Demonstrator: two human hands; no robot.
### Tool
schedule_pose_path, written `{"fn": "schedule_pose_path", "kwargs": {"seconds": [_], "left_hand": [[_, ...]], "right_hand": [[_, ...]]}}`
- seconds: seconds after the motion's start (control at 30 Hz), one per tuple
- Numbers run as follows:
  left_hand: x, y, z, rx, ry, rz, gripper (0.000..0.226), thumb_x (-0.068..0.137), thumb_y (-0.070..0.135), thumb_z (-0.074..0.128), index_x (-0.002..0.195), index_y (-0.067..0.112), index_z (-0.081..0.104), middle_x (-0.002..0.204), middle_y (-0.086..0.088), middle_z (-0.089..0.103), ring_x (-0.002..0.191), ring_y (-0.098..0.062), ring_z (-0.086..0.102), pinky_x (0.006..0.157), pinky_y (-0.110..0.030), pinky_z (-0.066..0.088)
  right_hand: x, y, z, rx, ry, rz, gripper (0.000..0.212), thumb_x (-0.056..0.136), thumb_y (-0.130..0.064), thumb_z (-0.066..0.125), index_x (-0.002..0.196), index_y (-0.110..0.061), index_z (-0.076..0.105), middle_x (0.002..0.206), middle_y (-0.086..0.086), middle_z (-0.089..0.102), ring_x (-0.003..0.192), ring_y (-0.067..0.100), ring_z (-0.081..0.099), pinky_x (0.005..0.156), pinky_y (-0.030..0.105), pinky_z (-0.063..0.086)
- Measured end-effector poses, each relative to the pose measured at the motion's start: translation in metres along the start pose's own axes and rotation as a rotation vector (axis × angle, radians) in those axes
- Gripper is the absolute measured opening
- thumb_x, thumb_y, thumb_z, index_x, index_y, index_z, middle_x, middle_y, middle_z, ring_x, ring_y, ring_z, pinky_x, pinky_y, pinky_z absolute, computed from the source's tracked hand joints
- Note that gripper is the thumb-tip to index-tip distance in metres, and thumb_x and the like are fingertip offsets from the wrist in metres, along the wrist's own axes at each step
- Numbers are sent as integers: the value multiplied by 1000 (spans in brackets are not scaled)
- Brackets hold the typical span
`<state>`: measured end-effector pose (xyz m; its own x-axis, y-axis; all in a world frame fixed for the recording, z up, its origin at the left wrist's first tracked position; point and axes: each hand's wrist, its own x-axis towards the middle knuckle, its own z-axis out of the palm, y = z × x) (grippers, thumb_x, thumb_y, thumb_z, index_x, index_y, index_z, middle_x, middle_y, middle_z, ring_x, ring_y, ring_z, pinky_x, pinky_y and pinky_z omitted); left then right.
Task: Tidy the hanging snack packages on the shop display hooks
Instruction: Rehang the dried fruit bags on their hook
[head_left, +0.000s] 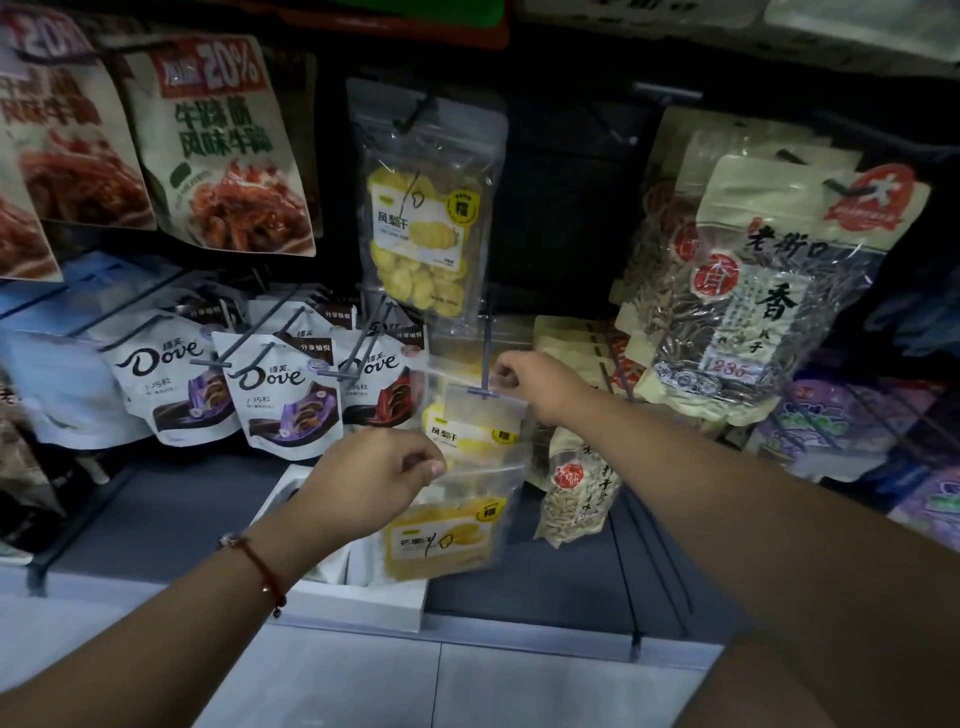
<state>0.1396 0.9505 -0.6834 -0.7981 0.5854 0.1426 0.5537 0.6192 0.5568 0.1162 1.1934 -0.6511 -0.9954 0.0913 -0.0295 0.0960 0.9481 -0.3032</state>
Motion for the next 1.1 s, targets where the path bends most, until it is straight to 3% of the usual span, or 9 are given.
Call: {"fn": "schedule_pose_path", "kwargs": {"seconds": [0.13, 0.3, 0.4, 0.47, 0.63, 0.77, 0.83, 0.93, 1.1], "left_hand": [[-1, -1, -2, -20, 15, -10, 12, 95, 37, 64, 94, 31, 75, 84, 18, 72, 82, -2, 65, 77, -34, 54], [-5, -3, -8, -51, 39, -9, 12, 95, 34, 65, 94, 29, 76, 86, 15, 73, 82, -2, 65, 76, -33, 54], [-7, -3, -11, -17, 31, -2, 13, 95, 36, 64, 97, 30, 76, 91, 15, 74, 84, 0, 64, 76, -29, 53], [-8, -4, -14, -10, 22, 4, 12, 95, 36, 64, 96, 31, 75, 91, 16, 73, 84, 2, 64, 73, -25, 51], [-14, -8, -22, -36, -18, 4, 10, 95, 35, 66, 95, 32, 75, 89, 18, 72, 84, 6, 63, 73, -23, 49], [-20, -16, -26, -55, -37, -14, 9, 94, 36, 66, 92, 32, 75, 85, 20, 72, 83, 5, 65, 76, -27, 52], [-22, -21, -29, -65, -39, -14, 10, 94, 36, 66, 93, 32, 75, 86, 19, 72, 82, 4, 65, 77, -29, 53], [-27, -25, -34, -66, -29, -14, 9, 94, 35, 67, 93, 31, 75, 83, 19, 72, 81, 7, 64, 75, -28, 54], [-32, -34, -35, -47, -26, -2, 7, 93, 35, 67, 90, 35, 74, 82, 22, 71, 81, 8, 64, 74, -28, 54]], "right_hand": [[2, -2, 6, 4, 63, 30, 20, 87, -10, 69, 105, -18, 69, 104, 3, 70, 85, 18, 64, 70, 32, 52], [-11, -6, 4, 43, 122, -11, 14, 93, -13, 64, 104, -11, 73, 106, 9, 73, 96, 24, 66, 81, 33, 52], [-23, -6, 7, 14, 83, -11, 44, 81, 12, 62, 118, -11, 71, 120, 9, 69, 110, 26, 63, 91, 40, 53], [-30, -4, 11, 60, 111, -5, 51, 80, 15, 59, 119, -16, 71, 119, 9, 69, 109, 27, 64, 88, 43, 55], [-49, -5, 15, 236, 198, -31, 39, 82, 8, 61, 112, -12, 75, 102, 11, 72, 91, 27, 65, 74, 42, 54], [-66, -6, 14, 315, 225, -40, 24, 89, 0, 59, 99, -18, 72, 77, -6, 61, 70, 12, 55, 57, 26, 40], [-76, -3, 16, 362, 261, -57, 11, 91, -8, 63, 91, -15, 72, 77, -6, 63, 71, 13, 56, 58, 29, 39], [-89, 1, 19, 328, 311, -60, 20, 92, -17, 65, 72, -15, 68, 70, -1, 65, 64, 15, 58, 59, 37, 44], [-109, -5, 12, 142, 476, -185, 17, 90, -32, 71, 90, -17, 79, 98, -2, 64, 93, 17, 57, 78, 32, 48]]}}
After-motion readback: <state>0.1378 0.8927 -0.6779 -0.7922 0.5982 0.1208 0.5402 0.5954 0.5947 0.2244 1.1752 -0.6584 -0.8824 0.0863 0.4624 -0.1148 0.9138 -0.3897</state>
